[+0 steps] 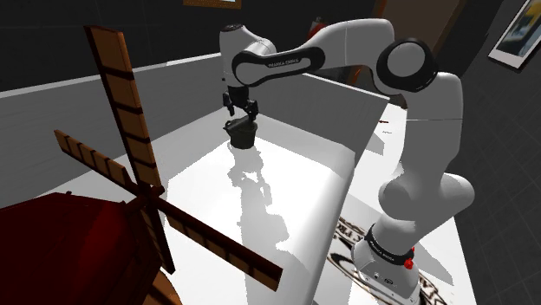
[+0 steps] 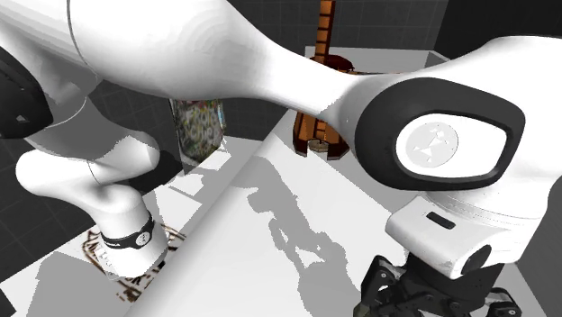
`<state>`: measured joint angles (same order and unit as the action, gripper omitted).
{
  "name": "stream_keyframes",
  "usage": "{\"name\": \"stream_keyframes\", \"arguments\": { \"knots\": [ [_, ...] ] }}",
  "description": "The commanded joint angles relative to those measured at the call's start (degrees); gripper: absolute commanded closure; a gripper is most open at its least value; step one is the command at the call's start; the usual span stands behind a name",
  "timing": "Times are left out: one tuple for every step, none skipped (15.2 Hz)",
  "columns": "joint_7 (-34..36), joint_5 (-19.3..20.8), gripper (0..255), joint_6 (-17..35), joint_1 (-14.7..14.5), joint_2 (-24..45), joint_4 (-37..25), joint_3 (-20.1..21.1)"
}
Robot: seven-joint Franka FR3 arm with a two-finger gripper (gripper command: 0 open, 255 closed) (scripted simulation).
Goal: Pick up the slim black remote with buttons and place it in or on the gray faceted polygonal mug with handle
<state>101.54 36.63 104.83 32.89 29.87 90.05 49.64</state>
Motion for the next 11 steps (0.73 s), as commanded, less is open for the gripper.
{"name": "stream_keyframes", "arguments": {
  "knots": [
    [-0.5, -0.8, 0, -2.4, -0.6, -0.7, -2.0, 0.5],
    [-0.9, -1.2, 0, -4.0, -1.0, -1.0, -3.5, 0.8],
    [-1.2, -1.6, 0, -5.3, -1.3, -1.3, -4.6, 1.0],
    [-1.2, -1.6, 0, -5.3, -1.3, -1.3, -4.6, 1.0],
    [-1.2, -1.6, 0, -5.3, -1.3, -1.3, -4.6, 1.0],
    [-1.2, -1.6, 0, -5.3, -1.3, -1.3, -4.6, 1.0],
    [-1.2, -1.6, 0, -5.3, -1.3, -1.3, -4.6, 1.0],
    [-1.2, -1.6, 0, -5.3, -1.3, -1.3, -4.6, 1.0],
    [-1.2, -1.6, 0, -5.3, -1.3, -1.3, -4.6, 1.0],
    [-1.2, -1.6, 0, -5.3, -1.3, -1.3, -4.6, 1.0],
    [-1.2, -1.6, 0, -5.3, -1.3, -1.3, -4.6, 1.0]
  ]
}}
